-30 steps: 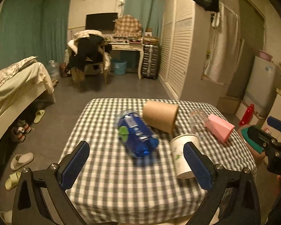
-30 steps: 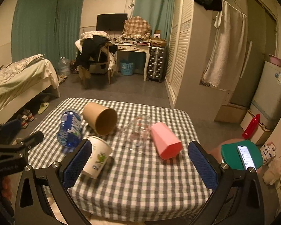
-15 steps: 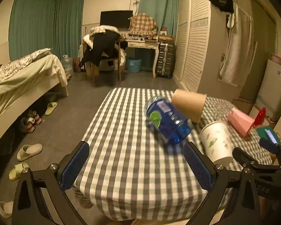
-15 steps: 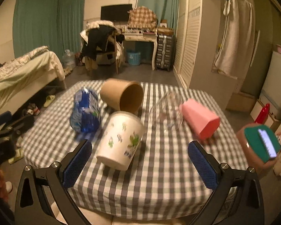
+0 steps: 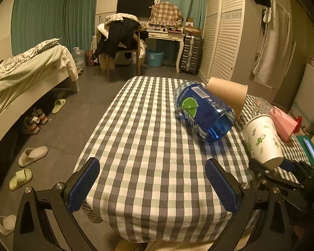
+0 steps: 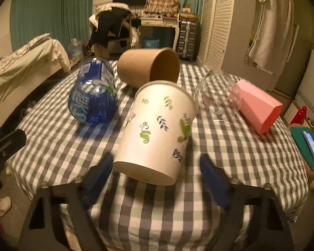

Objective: Flip cup upside down
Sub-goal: 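Grasp the white cup with the right tool while the left tool releases it, then rotate the white cup with the right tool until its rim faces down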

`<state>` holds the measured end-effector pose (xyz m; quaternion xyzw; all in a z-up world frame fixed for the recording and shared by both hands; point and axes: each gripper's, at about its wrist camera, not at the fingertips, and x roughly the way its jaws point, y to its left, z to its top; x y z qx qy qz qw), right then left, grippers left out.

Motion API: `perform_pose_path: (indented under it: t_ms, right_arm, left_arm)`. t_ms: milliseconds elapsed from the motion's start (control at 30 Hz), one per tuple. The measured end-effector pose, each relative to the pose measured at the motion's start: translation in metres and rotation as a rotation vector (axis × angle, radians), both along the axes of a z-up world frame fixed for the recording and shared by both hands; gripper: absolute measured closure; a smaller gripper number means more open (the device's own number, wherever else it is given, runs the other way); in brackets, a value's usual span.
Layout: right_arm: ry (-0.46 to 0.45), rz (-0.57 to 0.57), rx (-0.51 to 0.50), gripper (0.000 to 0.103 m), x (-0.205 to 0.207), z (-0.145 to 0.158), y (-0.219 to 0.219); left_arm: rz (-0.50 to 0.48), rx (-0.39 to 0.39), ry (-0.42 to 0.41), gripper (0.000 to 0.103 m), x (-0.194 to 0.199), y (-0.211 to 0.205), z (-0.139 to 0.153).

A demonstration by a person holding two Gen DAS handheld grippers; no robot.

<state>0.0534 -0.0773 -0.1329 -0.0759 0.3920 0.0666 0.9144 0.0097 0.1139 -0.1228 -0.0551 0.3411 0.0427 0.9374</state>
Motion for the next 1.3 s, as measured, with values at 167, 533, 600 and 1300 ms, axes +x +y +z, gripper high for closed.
perform_pose_path:
  t_ms: [167,533,600,1300]
  right_arm:
    - [-0.008,0.028,-0.002,0.045,-0.005,0.014,-0.005]
    - [0.028,0.111,-0.027,0.046,-0.011,0.052,-0.007]
    - [0.053,0.109,-0.006,0.046,-0.011,0.056,-0.010]
    - [0.479,0.259,-0.132,0.046,0.059,0.059,-0.001]
  left_arm:
    - [-0.004,-0.006,0.012,0.000,0.004,-0.001,-0.002]
    - [-0.026,-0.012,0.023,0.000,0.001,-0.008,-0.005]
    - [-0.025,-0.003,0.020,0.000,0.000,-0.008,-0.004]
    - [0.016,-0.060,0.025,0.000,0.004,0.020,-0.010]
